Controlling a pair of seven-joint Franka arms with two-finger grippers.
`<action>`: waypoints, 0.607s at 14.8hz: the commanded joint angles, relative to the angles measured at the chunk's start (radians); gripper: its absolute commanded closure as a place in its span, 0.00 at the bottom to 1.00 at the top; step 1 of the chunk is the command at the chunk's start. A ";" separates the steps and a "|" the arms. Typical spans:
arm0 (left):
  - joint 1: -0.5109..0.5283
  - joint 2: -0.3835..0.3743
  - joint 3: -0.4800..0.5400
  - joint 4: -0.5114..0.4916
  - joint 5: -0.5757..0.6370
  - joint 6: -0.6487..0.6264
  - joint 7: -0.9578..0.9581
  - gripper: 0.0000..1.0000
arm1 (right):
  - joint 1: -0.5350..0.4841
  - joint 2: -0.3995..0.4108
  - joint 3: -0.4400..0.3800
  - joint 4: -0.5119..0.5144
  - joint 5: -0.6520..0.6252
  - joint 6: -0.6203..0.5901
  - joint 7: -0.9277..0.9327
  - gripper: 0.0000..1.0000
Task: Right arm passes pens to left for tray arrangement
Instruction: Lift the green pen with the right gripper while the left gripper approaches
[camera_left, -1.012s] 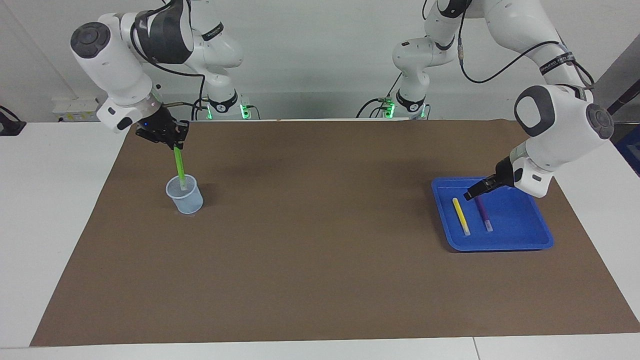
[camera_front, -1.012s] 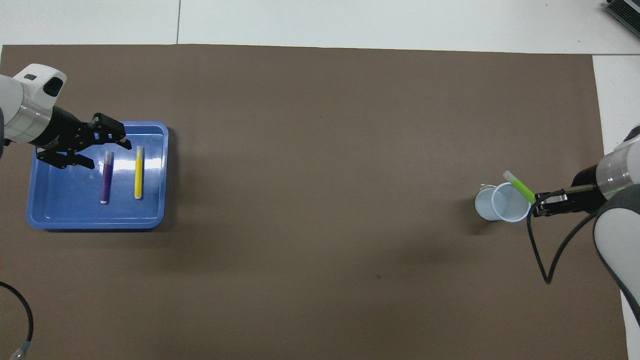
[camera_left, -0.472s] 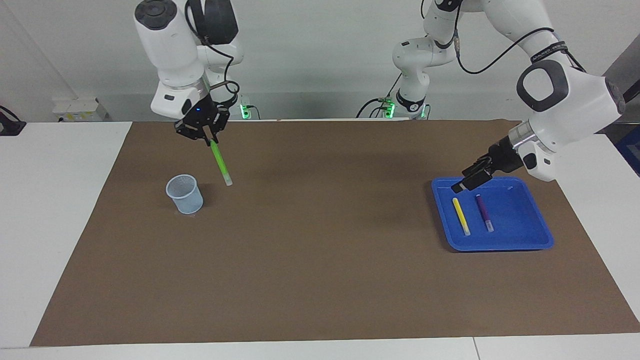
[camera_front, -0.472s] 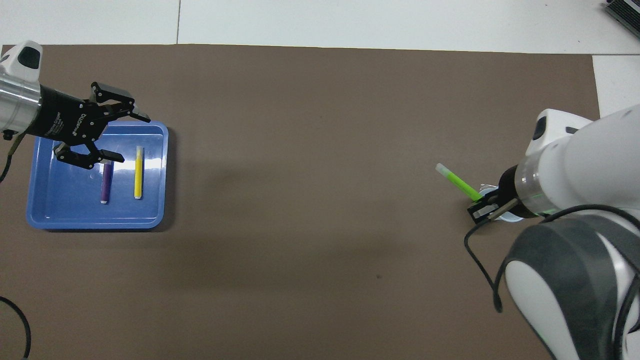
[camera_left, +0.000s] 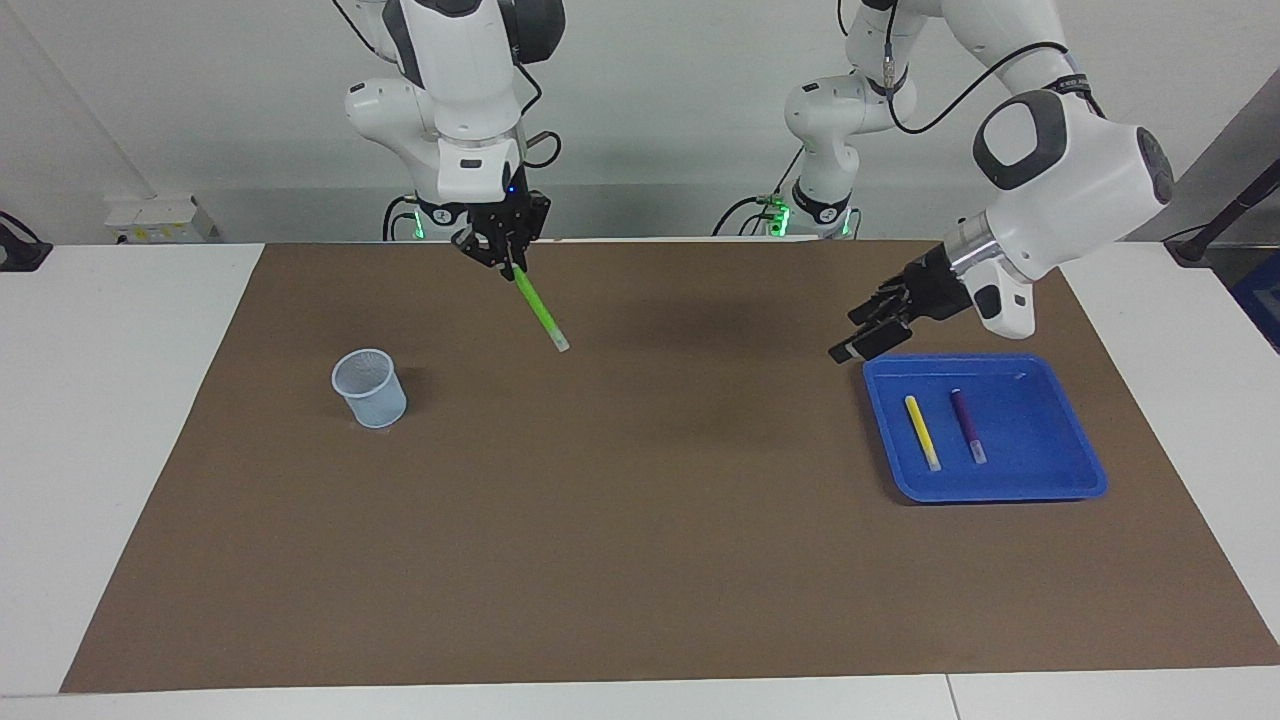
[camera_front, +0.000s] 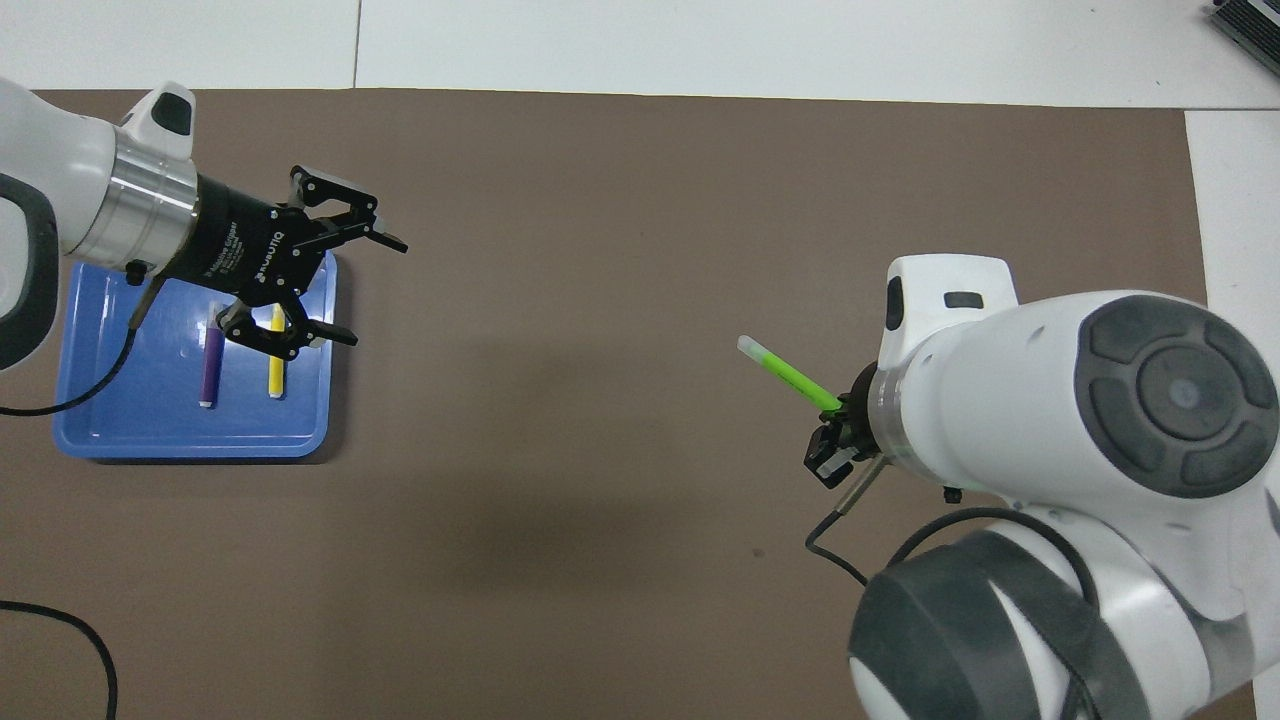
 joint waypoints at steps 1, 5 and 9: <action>-0.028 -0.022 -0.002 -0.041 -0.069 0.028 -0.092 0.01 | 0.023 -0.009 -0.003 -0.027 -0.009 0.101 -0.082 1.00; -0.080 -0.052 -0.002 -0.107 -0.167 0.086 -0.174 0.01 | 0.054 0.002 -0.003 -0.049 -0.004 0.244 -0.151 1.00; -0.137 -0.061 -0.004 -0.145 -0.234 0.177 -0.228 0.01 | 0.103 0.031 -0.003 -0.067 -0.004 0.328 -0.154 1.00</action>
